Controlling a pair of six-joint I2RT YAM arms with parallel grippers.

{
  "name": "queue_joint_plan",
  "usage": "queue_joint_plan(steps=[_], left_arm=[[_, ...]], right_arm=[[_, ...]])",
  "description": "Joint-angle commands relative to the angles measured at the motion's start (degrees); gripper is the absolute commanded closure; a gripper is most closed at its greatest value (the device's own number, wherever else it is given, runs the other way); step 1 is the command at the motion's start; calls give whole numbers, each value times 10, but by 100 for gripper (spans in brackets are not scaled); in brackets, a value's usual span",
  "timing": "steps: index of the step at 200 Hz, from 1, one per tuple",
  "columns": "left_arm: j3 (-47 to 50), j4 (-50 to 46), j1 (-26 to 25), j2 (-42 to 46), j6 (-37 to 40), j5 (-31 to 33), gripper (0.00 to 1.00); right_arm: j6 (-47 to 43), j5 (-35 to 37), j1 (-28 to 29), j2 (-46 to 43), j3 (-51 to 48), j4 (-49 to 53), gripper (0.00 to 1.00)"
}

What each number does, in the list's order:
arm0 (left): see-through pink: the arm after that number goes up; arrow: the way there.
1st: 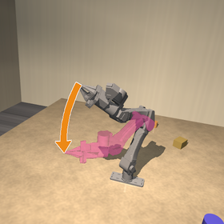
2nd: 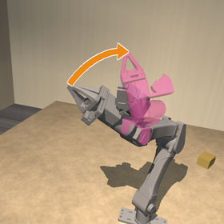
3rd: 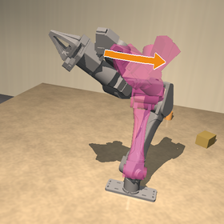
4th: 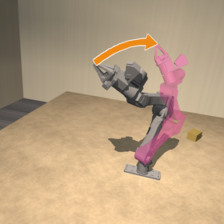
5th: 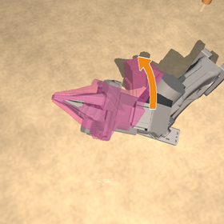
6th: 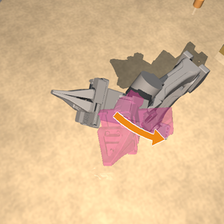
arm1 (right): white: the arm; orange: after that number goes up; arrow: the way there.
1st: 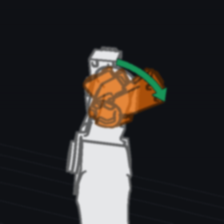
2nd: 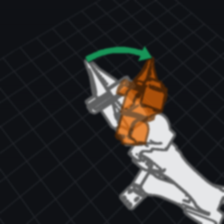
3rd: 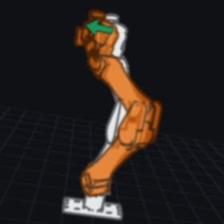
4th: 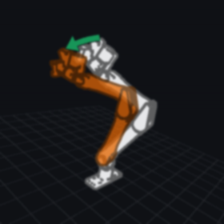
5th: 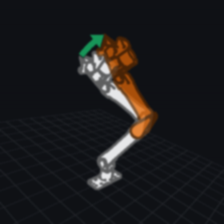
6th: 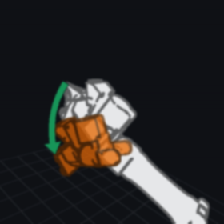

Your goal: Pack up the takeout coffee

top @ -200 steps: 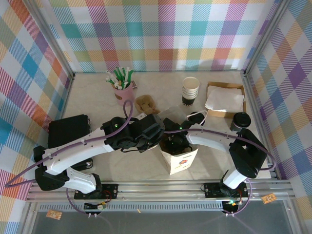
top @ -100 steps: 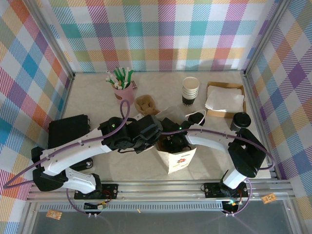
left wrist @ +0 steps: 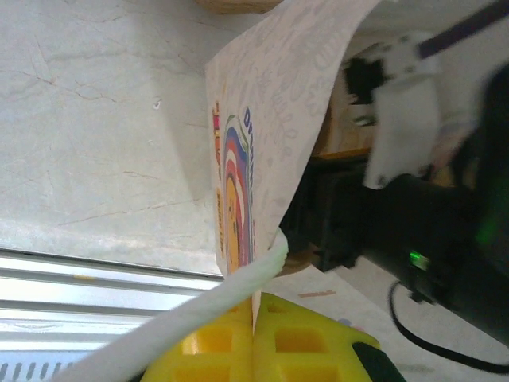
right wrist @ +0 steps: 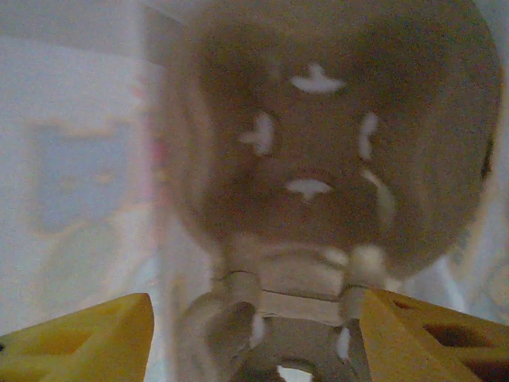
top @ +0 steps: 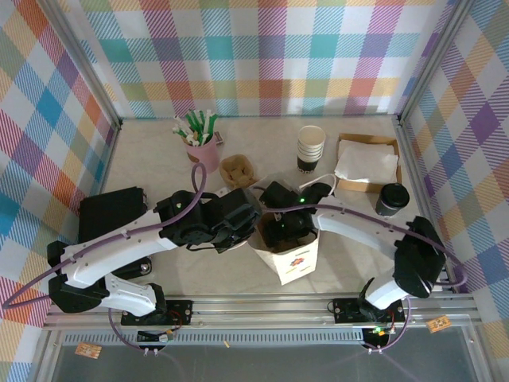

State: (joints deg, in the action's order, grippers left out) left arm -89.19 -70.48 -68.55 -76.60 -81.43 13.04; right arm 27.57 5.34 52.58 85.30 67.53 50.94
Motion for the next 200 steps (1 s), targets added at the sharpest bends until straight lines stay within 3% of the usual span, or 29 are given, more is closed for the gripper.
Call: queue_joint_plan(steps=[1,57,125,200], left_arm=[[-24,-47,-5,4,-2,-13,100],[-101,-129,-4,-39,-5,-17,100],[-99,-152,-5,-61,0,-32,100],[-99,-171,-4,-63,-5,-24,100]], right_arm=[[-4,7,-1,-43,19,58,30],[-2,-23,-1,-96,61,61,29],[-58,-201,-1,-119,76,2,32],[-91,-223,-3,-158,135,10,35]])
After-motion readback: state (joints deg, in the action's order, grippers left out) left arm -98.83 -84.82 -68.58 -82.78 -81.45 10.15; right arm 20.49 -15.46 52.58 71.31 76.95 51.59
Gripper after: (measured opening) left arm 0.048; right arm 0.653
